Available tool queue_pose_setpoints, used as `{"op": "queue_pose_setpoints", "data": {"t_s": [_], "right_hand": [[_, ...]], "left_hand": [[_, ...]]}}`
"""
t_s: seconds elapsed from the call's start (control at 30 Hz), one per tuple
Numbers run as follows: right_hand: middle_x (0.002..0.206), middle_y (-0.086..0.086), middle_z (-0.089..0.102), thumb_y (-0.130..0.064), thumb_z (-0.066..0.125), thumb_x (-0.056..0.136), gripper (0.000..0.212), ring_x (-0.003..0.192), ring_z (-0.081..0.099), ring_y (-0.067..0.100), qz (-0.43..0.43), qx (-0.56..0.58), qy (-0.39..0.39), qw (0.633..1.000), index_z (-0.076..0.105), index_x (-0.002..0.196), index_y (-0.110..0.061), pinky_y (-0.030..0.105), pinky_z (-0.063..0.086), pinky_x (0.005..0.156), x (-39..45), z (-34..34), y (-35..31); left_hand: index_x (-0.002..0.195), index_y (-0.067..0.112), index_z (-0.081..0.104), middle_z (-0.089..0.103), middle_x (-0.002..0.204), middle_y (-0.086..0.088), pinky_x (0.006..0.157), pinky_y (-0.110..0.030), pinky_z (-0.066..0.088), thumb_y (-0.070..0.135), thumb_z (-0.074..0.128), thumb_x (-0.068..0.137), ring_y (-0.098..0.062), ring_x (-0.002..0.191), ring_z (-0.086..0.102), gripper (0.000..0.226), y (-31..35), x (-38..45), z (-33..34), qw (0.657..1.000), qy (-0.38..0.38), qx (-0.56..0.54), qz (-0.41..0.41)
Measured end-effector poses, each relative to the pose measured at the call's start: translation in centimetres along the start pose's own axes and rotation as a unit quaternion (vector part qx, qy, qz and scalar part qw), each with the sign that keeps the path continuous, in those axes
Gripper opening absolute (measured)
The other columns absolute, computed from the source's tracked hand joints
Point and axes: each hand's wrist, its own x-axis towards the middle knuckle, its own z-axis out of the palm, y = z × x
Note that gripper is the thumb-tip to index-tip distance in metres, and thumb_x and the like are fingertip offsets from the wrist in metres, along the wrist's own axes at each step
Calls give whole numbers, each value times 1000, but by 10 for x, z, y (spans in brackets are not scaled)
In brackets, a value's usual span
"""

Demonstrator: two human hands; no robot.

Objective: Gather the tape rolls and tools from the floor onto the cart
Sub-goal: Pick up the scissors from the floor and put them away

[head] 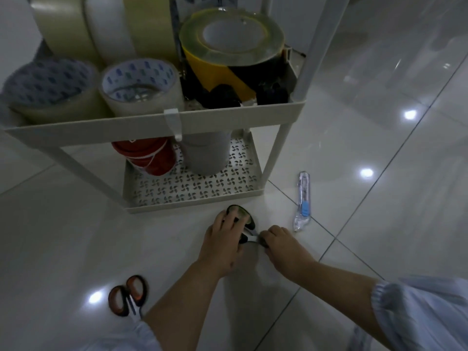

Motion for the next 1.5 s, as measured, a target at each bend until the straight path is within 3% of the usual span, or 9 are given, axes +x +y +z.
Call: {"op": "queue_pose_setpoints", "data": {"t_s": [0.37,0.67,0.77,0.83,0.87,1.0,1.1,1.33,1.5], "right_hand": [[122,12,50,-2,44,89,33,111,45,27,-17,-7,11,1000,46,121,-9,33,37,95,-3,-11,-17],[124,7,50,-15,44,93,31,113,45,23,-54,-1,77,996,46,124,-13,30,37,98,-12,-61,-59],[104,11,61,-3,61,80,29,97,59,29,-108,-23,123,986,59,108,-11,27,47,84,-17,-88,-76],[85,9,66,3,76,59,40,77,66,26,-131,-34,147,980,64,93,-14,21,51,68,-17,-113,-89],[88,9,65,4,75,61,40,79,65,26,-139,-46,147,978,63,95,-13,22,51,69,-20,-130,-100],[127,7,49,-5,46,90,38,116,44,22,-158,-78,201,964,47,127,-16,27,34,97,-39,-211,-148],[137,0,39,-14,43,94,40,124,36,15,-178,-109,234,949,36,133,-19,17,24,99,-60,-269,-175],[127,2,50,-17,46,93,33,114,45,15,-216,-116,371,896,46,126,-19,19,31,89,-109,-394,-224],[114,3,56,-15,46,92,25,100,49,14,-215,-144,393,882,55,116,-18,18,33,82,-109,-462,-239]], "left_hand": [[146,17,10,0,157,0,118,-35,14,17,47,90,-19,144,-3,67,-8,-21,-7,996,49,-72,-20],[144,21,15,4,152,8,112,-16,7,22,49,87,-9,142,2,67,-10,-78,-62,965,219,-141,43],[142,27,10,0,149,16,107,-7,2,37,40,83,2,138,-1,67,-7,-101,-100,951,276,-124,69],[142,31,7,-2,149,18,108,-10,1,43,37,84,3,138,-4,66,-6,-117,-129,943,303,-111,81],[140,33,6,-2,149,18,109,-12,2,45,36,84,4,138,-4,65,-5,-125,-146,936,323,-102,91],[141,26,15,9,148,12,111,-10,6,41,40,82,3,138,3,66,1,-158,-214,899,411,-75,129],[140,17,30,21,148,4,113,-25,18,38,45,82,-9,140,14,64,5,-180,-262,868,469,-46,156],[139,15,29,27,145,1,112,-31,23,40,45,83,-17,137,22,63,22,-215,-369,811,549,38,198],[139,5,31,32,147,-14,113,-28,17,38,42,80,-21,136,22,69,46,-217,-420,794,572,96,181]]}}
